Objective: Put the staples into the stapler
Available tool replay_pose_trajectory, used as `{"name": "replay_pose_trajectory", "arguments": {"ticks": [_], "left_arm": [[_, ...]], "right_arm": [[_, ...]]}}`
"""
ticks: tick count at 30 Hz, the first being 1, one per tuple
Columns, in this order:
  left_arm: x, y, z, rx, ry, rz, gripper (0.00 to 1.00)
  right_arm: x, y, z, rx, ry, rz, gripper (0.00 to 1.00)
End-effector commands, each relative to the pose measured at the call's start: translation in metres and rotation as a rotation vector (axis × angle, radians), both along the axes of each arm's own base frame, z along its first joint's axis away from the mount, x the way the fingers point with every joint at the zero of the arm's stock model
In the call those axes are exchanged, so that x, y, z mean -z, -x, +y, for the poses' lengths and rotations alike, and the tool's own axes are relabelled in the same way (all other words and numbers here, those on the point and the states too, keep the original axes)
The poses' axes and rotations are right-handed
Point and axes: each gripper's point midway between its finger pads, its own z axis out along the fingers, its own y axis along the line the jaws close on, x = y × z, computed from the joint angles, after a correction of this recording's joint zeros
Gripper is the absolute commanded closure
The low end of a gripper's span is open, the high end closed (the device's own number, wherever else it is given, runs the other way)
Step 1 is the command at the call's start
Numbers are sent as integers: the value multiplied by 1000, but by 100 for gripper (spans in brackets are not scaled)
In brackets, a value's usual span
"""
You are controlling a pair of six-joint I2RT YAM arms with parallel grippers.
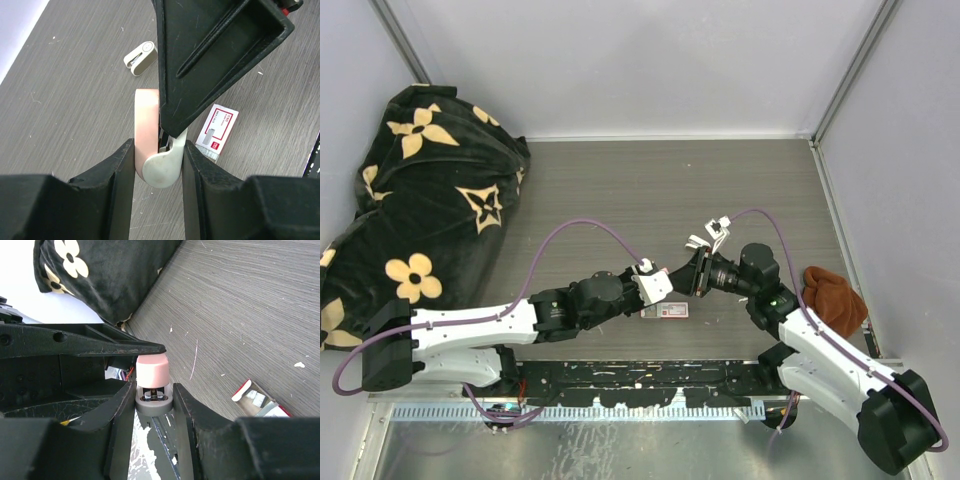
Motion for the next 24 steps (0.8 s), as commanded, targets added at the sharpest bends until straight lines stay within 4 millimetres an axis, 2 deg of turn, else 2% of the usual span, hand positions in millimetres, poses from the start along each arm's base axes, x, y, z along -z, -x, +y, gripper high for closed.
{"name": "replay_pose_trajectory", "arguments": {"ticks": [1, 2, 3, 4, 6, 8, 9, 14, 16, 19, 21, 24], "left_arm": [[-29, -1, -10, -4, 117, -11, 98], [-30, -1, -9, -11, 124, -5, 88], [-31, -1, -9, -18, 133, 2, 73], [-31, -1, -8, -23, 142, 9, 61], [-33, 1, -6, -25, 159, 24, 46], [-38, 4, -1, -33, 184, 41, 23], [-38, 5, 3, -40, 192, 51, 16], [-54, 12, 26, -85, 311, 132, 7], [-61, 6, 38, -134, 381, 228, 4], [-69, -5, 53, -230, 448, 434, 5], [-71, -7, 56, -292, 444, 538, 5], [-63, -11, 54, -390, 388, 632, 5]], "right_arm": [[-9, -1, 2, -19, -19, -61, 87], [-9, -1, 2, -17, -17, -66, 96], [-9, -2, 1, -15, -16, -75, 99], [-9, -2, 1, -14, -14, -85, 99], [-10, -4, 1, -12, -12, -110, 99], [-11, -6, 1, -12, -8, -141, 99], [-11, -7, 2, -13, -5, -157, 99], [-12, -14, 3, -18, 9, -258, 99], [-11, -18, 3, -14, 27, -317, 99], [-6, -25, 5, 3, 87, -426, 100], [-5, -29, 8, 21, 128, -485, 99], [-4, -31, 17, 25, 180, -558, 99]]}}
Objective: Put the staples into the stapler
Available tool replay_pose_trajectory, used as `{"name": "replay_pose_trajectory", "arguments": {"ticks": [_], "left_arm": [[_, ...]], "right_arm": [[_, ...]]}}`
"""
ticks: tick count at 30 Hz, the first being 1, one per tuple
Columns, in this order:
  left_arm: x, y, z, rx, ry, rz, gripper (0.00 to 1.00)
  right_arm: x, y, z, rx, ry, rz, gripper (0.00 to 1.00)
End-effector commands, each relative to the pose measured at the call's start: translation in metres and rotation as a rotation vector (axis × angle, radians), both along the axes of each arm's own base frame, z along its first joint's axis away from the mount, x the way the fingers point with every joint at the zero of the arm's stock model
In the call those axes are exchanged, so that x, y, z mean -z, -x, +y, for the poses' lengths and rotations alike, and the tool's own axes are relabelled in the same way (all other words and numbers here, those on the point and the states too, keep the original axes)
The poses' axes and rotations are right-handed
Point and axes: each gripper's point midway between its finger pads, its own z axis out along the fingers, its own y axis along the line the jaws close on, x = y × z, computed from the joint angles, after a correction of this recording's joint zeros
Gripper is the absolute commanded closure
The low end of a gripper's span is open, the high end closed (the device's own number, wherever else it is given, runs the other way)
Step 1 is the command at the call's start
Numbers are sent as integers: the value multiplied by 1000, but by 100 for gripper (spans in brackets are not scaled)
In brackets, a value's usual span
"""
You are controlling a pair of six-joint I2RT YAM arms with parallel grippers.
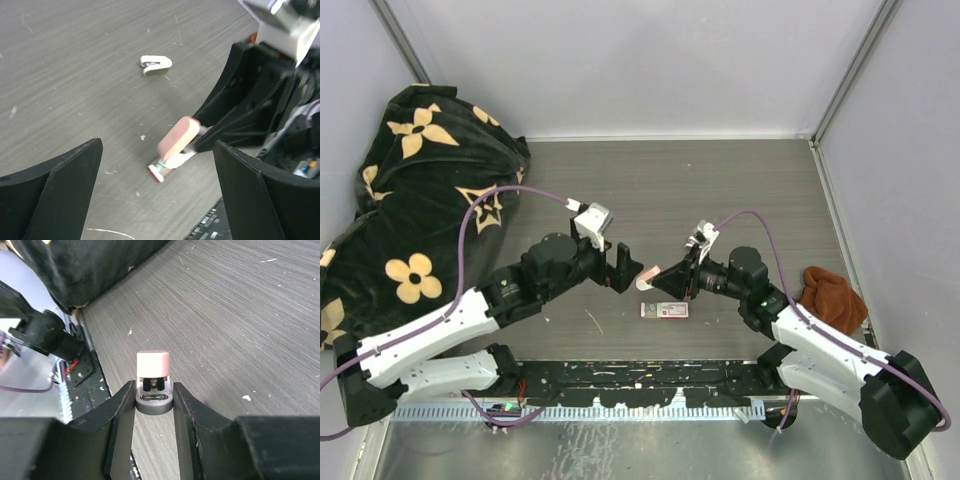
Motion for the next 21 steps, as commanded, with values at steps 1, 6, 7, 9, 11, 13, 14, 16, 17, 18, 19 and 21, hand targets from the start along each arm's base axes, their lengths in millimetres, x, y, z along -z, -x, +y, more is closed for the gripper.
{"name": "replay_pose_trajectory", "arguments": {"ticks": [1, 6, 7, 9, 11, 13, 14, 16, 17, 18, 19, 21], "left_arm": [[3, 11, -9, -46, 10, 263, 5], [13, 11, -24, -31, -50, 344, 6], [16, 12, -26, -29, -64, 360, 6], [24, 13, -26, -29, -93, 388, 6], [30, 15, -26, -32, -115, 409, 7], [35, 16, -25, -32, -127, 420, 7], [37, 16, -25, -31, -130, 424, 7], [39, 16, -26, -33, -132, 424, 7], [41, 15, -26, -35, -138, 425, 7], [42, 14, -26, -36, -140, 425, 6], [44, 13, -27, -38, -144, 425, 6], [46, 12, -29, -35, -147, 426, 7]], "right_arm": [[-19, -15, 12, 34, 50, -261, 99], [-24, -4, 24, -13, 37, -389, 99], [-23, -2, 24, -16, 38, -410, 99], [-22, 1, 24, -23, 43, -458, 99], [-20, 3, 21, -17, 52, -506, 99], [-19, 3, 18, -11, 65, -536, 99], [-18, 3, 18, -13, 73, -540, 99], [-18, 3, 19, -20, 81, -544, 99], [-18, 3, 19, -22, 84, -544, 99], [-19, 4, 19, -24, 83, -545, 99], [-19, 4, 20, -27, 82, -546, 99], [-19, 5, 21, -31, 84, -546, 99]]}}
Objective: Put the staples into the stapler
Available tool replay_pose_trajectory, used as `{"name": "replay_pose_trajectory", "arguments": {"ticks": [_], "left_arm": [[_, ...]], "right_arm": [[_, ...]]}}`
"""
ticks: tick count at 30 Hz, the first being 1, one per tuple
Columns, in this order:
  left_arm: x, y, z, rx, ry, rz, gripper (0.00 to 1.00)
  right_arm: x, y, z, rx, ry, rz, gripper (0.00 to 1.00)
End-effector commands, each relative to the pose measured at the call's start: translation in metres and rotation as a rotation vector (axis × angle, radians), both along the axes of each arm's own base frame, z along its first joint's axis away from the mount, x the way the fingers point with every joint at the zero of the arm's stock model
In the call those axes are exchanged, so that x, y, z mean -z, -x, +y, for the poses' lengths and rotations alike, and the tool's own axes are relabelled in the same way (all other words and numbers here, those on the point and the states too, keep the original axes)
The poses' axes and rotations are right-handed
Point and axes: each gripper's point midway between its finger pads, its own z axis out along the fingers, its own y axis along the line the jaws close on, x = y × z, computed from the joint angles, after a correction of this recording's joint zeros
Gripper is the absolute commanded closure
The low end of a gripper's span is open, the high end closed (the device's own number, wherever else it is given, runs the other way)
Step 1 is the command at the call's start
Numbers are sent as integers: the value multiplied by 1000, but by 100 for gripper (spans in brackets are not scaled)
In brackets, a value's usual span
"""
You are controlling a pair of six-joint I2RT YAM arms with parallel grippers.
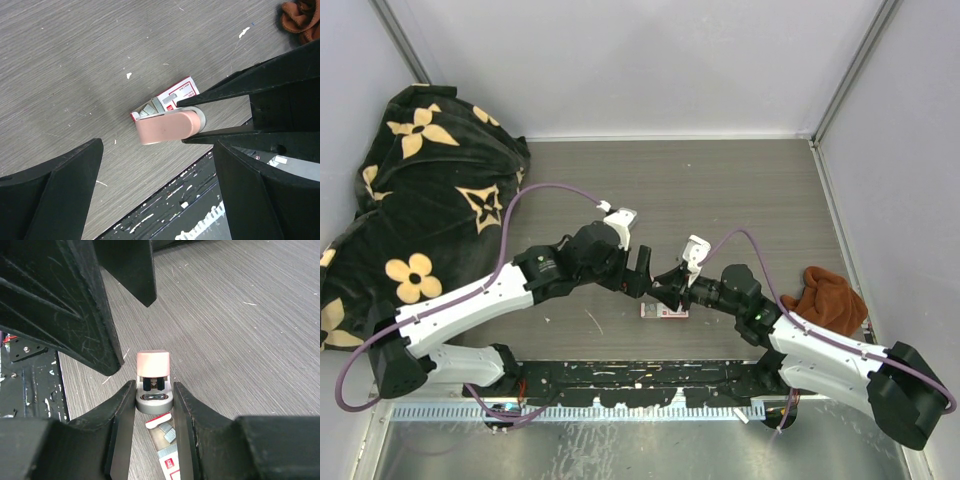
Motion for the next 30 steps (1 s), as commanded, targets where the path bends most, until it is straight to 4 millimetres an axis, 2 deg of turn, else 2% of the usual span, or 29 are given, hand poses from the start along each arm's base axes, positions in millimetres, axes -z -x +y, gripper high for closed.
{"name": "replay_pose_trajectory", "arguments": {"ticks": [1, 5, 7, 11, 20, 26, 30], "left_arm": [[-11, -5, -10, 6, 30, -12, 7], [-10, -9, -14, 0, 36, -24, 7], [-1, -13, -17, -7, 10, -20, 7], [2, -20, -18, -27, 1, -35, 7], [11, -24, -23, -26, -18, -29, 6], [16, -27, -11, -58, -65, -44, 7], [18, -32, 5, -99, -96, -58, 7]], "right_arm": [[-32, -5, 5, 1, -58, -115, 99], [-31, -4, 6, -5, -54, -112, 99], [-31, -4, 6, -4, -54, -112, 99], [-31, -4, 7, -6, -49, -112, 99], [-31, -4, 7, -1, -47, -120, 99], [-29, -6, 5, 18, -39, -126, 99], [-30, -6, 1, 34, -43, -133, 99]]}}
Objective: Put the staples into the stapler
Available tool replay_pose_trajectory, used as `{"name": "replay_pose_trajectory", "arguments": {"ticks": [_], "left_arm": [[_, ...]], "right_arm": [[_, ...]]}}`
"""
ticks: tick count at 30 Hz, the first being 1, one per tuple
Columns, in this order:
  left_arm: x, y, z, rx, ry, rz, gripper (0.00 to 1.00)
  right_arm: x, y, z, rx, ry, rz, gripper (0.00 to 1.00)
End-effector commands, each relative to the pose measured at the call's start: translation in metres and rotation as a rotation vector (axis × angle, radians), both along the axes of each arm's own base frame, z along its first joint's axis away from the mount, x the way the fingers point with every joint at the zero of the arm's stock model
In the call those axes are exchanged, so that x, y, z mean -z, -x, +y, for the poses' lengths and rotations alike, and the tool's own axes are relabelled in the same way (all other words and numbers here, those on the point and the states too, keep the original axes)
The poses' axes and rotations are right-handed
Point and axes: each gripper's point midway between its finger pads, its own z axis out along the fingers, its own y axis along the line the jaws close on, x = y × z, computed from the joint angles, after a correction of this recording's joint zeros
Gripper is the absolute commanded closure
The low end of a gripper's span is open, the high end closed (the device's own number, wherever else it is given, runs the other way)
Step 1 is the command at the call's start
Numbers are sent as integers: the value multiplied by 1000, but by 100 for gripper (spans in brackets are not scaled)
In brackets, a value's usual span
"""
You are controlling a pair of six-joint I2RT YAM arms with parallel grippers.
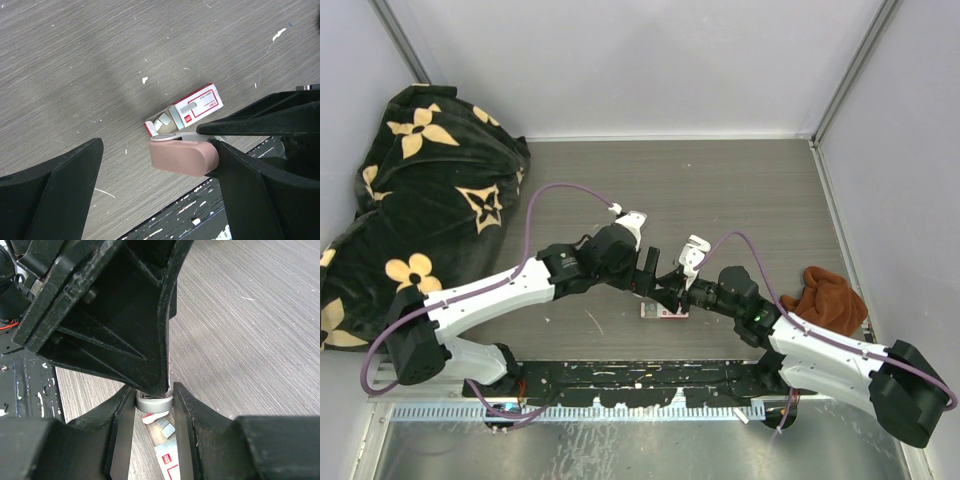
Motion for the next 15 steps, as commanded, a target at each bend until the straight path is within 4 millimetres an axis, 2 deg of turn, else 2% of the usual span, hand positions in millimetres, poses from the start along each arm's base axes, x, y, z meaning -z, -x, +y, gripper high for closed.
{"name": "replay_pose_trajectory", "arguments": {"ticks": [1, 6, 7, 10, 15], "left_arm": [[-19, -13, 17, -57, -4, -73, 7], [-12, -14, 29, -79, -12, -58, 7], [-20, -13, 31, -82, 12, -69, 7], [-19, -12, 34, -86, 18, -64, 8], [-16, -13, 38, -100, 28, -56, 17]], "right_arm": [[-38, -7, 1, 26, -89, -113, 99], [-34, -8, 0, 33, -81, -105, 99], [-33, -8, 0, 34, -79, -104, 99], [-33, -9, 0, 36, -81, -102, 99], [-32, -10, 0, 42, -79, -103, 99]]}}
